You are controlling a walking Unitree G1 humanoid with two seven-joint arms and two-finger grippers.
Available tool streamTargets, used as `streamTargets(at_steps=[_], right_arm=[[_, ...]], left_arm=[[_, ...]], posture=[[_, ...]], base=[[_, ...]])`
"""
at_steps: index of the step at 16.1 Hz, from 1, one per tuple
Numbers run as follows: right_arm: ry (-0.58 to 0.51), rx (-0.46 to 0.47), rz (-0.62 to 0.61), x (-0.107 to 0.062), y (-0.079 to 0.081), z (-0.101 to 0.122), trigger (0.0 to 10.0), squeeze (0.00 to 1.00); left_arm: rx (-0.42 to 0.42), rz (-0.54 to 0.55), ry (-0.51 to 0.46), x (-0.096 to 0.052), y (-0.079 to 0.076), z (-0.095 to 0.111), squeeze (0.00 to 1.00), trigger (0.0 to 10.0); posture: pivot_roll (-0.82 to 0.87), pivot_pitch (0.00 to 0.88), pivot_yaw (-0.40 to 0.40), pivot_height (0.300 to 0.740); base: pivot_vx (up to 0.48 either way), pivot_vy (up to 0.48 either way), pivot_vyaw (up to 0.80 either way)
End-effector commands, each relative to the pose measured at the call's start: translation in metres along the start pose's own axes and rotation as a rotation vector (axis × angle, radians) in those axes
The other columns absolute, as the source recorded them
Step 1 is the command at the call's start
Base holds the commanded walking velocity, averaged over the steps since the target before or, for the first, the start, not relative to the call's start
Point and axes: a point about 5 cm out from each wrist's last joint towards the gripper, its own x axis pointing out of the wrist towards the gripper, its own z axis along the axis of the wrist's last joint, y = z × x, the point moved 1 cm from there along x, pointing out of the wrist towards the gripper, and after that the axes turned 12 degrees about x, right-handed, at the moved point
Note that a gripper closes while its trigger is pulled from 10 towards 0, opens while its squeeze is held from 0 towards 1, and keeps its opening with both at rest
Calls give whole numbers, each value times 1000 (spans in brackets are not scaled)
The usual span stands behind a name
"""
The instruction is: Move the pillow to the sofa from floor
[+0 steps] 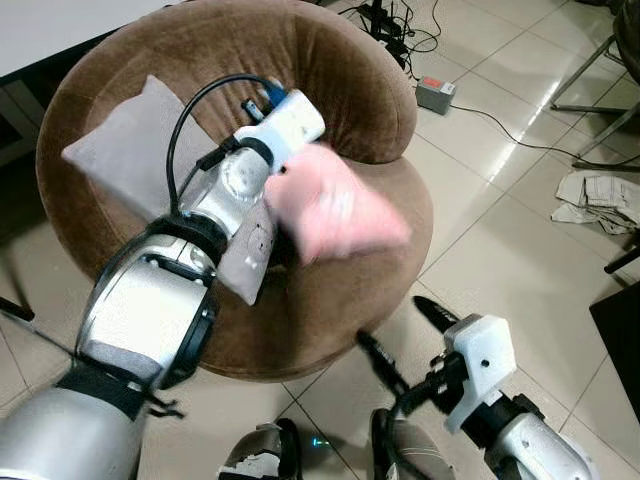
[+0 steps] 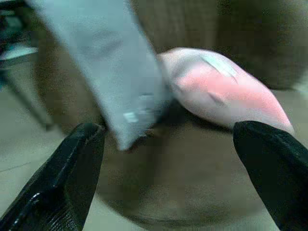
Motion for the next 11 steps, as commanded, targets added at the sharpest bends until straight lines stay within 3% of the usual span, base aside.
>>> streamTargets(at_steps=[1,2,3,4,5,8,9,11], right_arm=[[10,-17,-88,-2,-10,-4,10000,0],[2,-38,-142,-2,-16,-5,10000,0],[-13,-20,-236,-3,-26,-9,10000,0],[-13,-20,-236,-3,-26,-9,10000,0],[-25,-5,-344,-4,-40,-14,10000,0],[-69,35,-454,-3,-56,-16,10000,0],[-100,7,-490,0,-66,-14,10000,0],[-111,1,-498,5,-73,-15,10000,0]], left_arm=[[-265,-53,20,-4,-8,-11,0,10000],[-456,-117,26,-8,-20,-20,0,10000],[-476,-230,-20,-21,-39,-33,0,10000],[-476,-230,-20,-21,-39,-33,0,10000],[-472,-280,17,-37,-51,-54,0,10000],[-361,-396,13,-71,-64,-68,0,10000],[-340,-441,26,-98,-70,-74,0,10000],[-417,-400,91,-115,-74,-82,0,10000]], posture=[[-188,207,48,740],[-181,192,46,740],[-156,155,32,740],[-156,155,32,740],[-124,127,23,740],[-94,98,21,740],[-72,83,17,740],[-57,73,13,740]], base=[[0,0,0],[0,0,0],[0,0,800],[0,0,800],[0,0,800],[0,0,800],[0,0,800],[0,0,800]])
